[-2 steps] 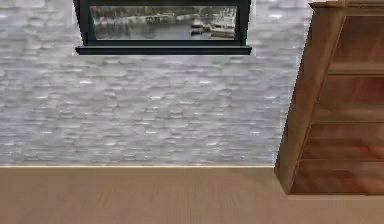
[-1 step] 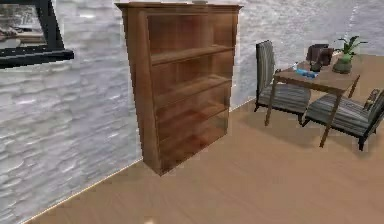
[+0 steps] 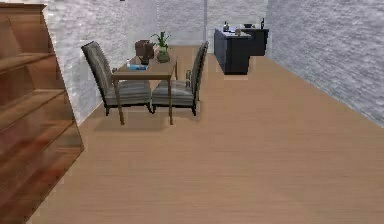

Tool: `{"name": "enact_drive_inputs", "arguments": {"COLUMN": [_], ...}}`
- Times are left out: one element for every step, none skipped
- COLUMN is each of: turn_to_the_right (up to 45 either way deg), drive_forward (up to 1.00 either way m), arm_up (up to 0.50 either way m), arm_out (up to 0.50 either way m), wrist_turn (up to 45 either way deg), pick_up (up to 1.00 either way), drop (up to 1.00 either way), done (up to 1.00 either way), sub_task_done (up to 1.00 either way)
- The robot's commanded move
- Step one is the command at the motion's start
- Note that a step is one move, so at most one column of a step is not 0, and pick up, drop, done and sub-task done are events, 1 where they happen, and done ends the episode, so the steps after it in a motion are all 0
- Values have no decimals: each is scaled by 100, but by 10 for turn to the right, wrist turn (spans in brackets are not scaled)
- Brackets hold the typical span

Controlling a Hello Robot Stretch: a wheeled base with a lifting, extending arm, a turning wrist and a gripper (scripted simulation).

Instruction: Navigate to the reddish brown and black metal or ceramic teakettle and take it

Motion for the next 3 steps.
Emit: {"name": "enact_drive_inputs", "arguments": {"turn_to_the_right": [0,30,0], "drive_forward": [100,0,100], "arm_up": [0,0,0], "arm_out": [0,0,0], "wrist_turn": [0,0,0], "pick_up": [0,0,0], "drop": [0,0,0], "done": [0,0,0], "sub_task_done": [0,0,0]}}
